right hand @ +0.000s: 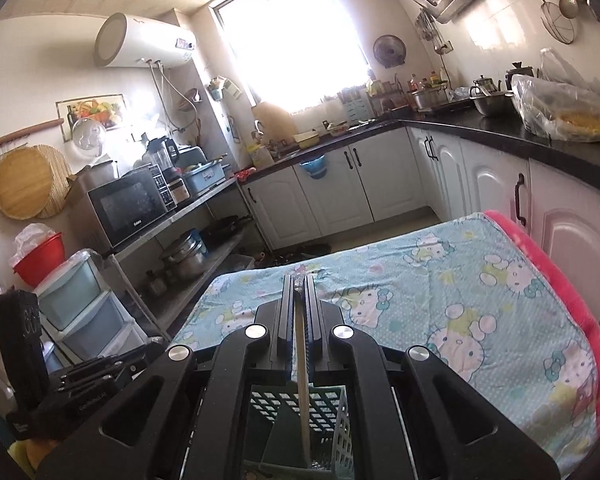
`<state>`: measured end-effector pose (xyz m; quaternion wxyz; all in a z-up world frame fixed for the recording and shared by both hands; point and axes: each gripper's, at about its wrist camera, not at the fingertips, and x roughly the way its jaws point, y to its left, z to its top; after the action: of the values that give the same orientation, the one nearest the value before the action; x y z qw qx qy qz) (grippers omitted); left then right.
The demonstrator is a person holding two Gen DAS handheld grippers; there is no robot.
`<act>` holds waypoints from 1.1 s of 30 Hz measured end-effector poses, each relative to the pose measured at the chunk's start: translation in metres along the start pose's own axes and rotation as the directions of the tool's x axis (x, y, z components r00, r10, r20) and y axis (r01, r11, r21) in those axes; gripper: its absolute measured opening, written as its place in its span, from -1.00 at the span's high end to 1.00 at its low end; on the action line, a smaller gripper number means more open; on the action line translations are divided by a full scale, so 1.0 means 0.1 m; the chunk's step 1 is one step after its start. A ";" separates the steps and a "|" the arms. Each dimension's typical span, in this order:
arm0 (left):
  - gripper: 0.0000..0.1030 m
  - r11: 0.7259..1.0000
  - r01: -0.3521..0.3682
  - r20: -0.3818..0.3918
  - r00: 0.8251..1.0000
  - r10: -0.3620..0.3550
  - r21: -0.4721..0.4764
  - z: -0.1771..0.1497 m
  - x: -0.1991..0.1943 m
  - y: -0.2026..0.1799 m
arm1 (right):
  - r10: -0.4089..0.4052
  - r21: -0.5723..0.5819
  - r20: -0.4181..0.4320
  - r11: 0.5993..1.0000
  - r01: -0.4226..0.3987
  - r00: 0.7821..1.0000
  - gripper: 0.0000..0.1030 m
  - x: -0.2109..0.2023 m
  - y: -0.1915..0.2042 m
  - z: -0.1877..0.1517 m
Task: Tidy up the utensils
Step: 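Lower the chopsticks into the basket and open both grippers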
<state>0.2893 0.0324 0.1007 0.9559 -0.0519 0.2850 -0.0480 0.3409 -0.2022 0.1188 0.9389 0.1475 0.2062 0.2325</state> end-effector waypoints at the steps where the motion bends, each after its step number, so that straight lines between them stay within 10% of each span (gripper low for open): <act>1: 0.93 1.000 -0.008 0.004 1.000 0.008 0.003 -0.01 0.00 0.00 | -0.001 0.000 -0.003 1.000 0.001 1.000 0.90 0.01 0.00 -0.02; 22: 0.89 0.999 -0.032 0.003 0.999 0.032 -0.033 -0.13 -0.10 0.15 | -0.084 -0.008 -0.069 0.996 0.083 0.994 0.76 -0.08 -0.02 -0.21; 33: 0.39 0.999 -0.028 -0.015 0.999 0.028 -0.046 -0.27 -0.13 0.15 | -0.105 -0.021 -0.084 0.994 0.104 0.991 0.32 -0.26 -0.02 -0.30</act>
<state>0.2643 0.0466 0.0837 0.9529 -0.0695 0.2938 -0.0284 0.3072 -0.2112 0.1003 0.9414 0.1186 0.2515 0.1908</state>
